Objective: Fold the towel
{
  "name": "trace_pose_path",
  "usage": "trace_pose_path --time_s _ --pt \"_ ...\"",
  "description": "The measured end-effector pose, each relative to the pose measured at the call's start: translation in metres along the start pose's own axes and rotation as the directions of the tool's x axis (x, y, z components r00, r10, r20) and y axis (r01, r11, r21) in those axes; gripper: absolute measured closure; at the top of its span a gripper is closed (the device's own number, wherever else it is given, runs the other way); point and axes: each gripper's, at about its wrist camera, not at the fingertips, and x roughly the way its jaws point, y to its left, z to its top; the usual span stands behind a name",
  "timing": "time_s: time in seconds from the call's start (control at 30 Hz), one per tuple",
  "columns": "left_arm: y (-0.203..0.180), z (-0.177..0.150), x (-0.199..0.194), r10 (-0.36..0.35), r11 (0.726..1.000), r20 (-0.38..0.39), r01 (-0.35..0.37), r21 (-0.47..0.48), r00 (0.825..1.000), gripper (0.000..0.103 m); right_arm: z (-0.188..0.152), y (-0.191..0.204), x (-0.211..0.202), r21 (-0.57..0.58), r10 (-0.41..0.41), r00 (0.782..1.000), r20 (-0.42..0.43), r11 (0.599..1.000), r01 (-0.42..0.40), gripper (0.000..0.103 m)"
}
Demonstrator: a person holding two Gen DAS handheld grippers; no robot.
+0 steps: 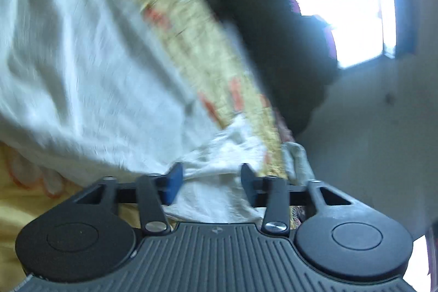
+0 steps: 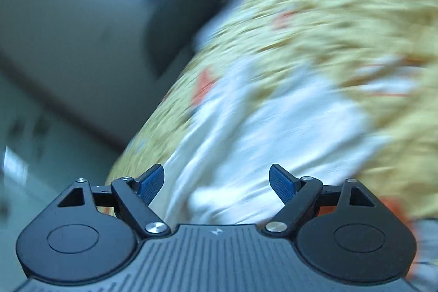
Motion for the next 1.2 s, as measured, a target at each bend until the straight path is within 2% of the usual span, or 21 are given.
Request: trace_pose_path --time_s 0.07,0.13,0.2,0.33,0.4,0.43,0.5,0.6,0.7,0.73,0.77,0.8,0.83,0.87,0.93,0.97,1.0,1.03,1.13,1.2 --pt "0.012 -0.002 0.014 0.009 0.996 -0.036 -0.012 -0.085 0.999 0.052 0.01 -0.021 -0.008 0.064 -0.068 0.998 -0.013 0.996 0.069 0.018" --pt "0.017 -0.003 0.018 0.055 0.994 -0.02 -0.057 -0.097 0.998 0.052 0.014 -0.034 -0.008 0.082 -0.143 0.989 -0.049 0.986 0.147 0.018" --pt "0.018 0.005 0.019 0.072 0.994 -0.002 -0.072 -0.088 0.997 0.052 0.011 -0.045 -0.008 0.099 -0.128 0.99 -0.066 0.986 0.134 0.019" --pt "0.017 0.017 0.026 0.129 0.985 0.027 -0.125 -0.115 0.991 0.046 0.015 -0.046 0.001 0.113 -0.103 0.994 -0.029 0.988 0.105 0.018" --pt "0.019 0.015 0.024 0.136 0.984 0.039 -0.13 -0.121 0.99 0.045 0.015 -0.044 0.005 0.113 -0.098 0.995 -0.021 0.989 0.1 0.022" --pt "0.019 0.015 0.025 0.141 0.984 0.045 -0.135 -0.112 0.989 0.045 0.014 -0.04 0.01 0.094 -0.1 0.995 -0.024 0.99 0.102 0.047" --pt "0.018 0.009 0.02 0.139 0.986 0.063 -0.132 -0.102 0.988 0.045 0.01 -0.044 0.022 0.105 -0.099 0.992 -0.078 0.989 0.107 0.084" --pt "0.01 -0.004 0.007 0.145 0.987 0.094 -0.137 -0.084 0.985 0.045 0.007 -0.053 0.03 0.109 -0.084 0.995 -0.059 0.99 0.09 0.09" --pt "-0.004 -0.011 -0.013 0.134 0.991 0.17 -0.131 -0.026 0.976 0.039 0.018 -0.04 0.031 0.064 -0.049 0.998 -0.026 0.997 0.05 0.093" --pt "-0.007 -0.011 -0.019 0.154 0.988 0.208 -0.155 -0.014 0.966 0.039 0.026 -0.028 0.029 0.022 -0.03 1.0 -0.005 0.999 0.03 0.094" --pt "-0.008 -0.01 -0.024 0.165 0.986 0.246 -0.165 -0.018 0.955 0.038 0.034 -0.013 0.024 -0.017 0.008 1.0 0.02 1.0 -0.008 0.094" --pt "-0.006 -0.008 -0.026 0.159 0.987 0.265 -0.16 -0.017 0.951 0.032 0.042 0.0 0.016 -0.066 0.06 0.997 0.049 0.996 -0.056 0.094" --pt "-0.005 -0.005 -0.023 0.16 0.987 0.247 -0.161 -0.017 0.956 0.029 0.045 0.01 0.008 -0.127 0.08 0.994 0.078 0.989 -0.07 0.094" --pt "-0.002 -0.004 -0.015 0.172 0.985 0.206 -0.169 -0.03 0.963 0.029 0.045 0.01 0.003 -0.166 0.068 0.994 0.088 0.985 -0.052 0.094" --pt "0.006 -0.003 -0.001 0.172 0.985 0.132 -0.167 -0.044 0.976 0.029 0.039 -0.027 0.009 -0.086 -0.032 0.999 -0.003 0.996 0.032 0.094" --pt "0.008 -0.005 0.003 0.178 0.984 0.135 -0.175 -0.033 0.975 0.029 0.034 -0.05 0.016 -0.035 -0.095 0.994 -0.06 0.995 0.093 0.094" --pt "0.008 -0.006 0.004 0.174 0.985 0.147 -0.174 -0.011 0.974 0.029 0.028 -0.067 0.02 0.0 -0.096 0.991 -0.094 0.995 0.096 0.096" --pt "0.006 -0.006 0.005 0.175 0.984 0.15 -0.179 0.009 0.973 0.029 0.025 -0.076 0.016 0.035 -0.045 0.996 -0.075 0.998 0.047 0.095" --pt "0.002 -0.005 0.011 0.181 0.98 0.14 -0.19 0.051 0.973 0.029 0.027 -0.077 0.004 0.057 0.007 1.0 0.005 0.998 -0.008 0.09" --pt "-0.002 -0.004 0.013 0.182 0.98 0.128 -0.191 0.061 0.975 0.029 0.036 -0.071 0.001 0.019 -0.054 0.998 0.041 0.998 0.053 0.085"
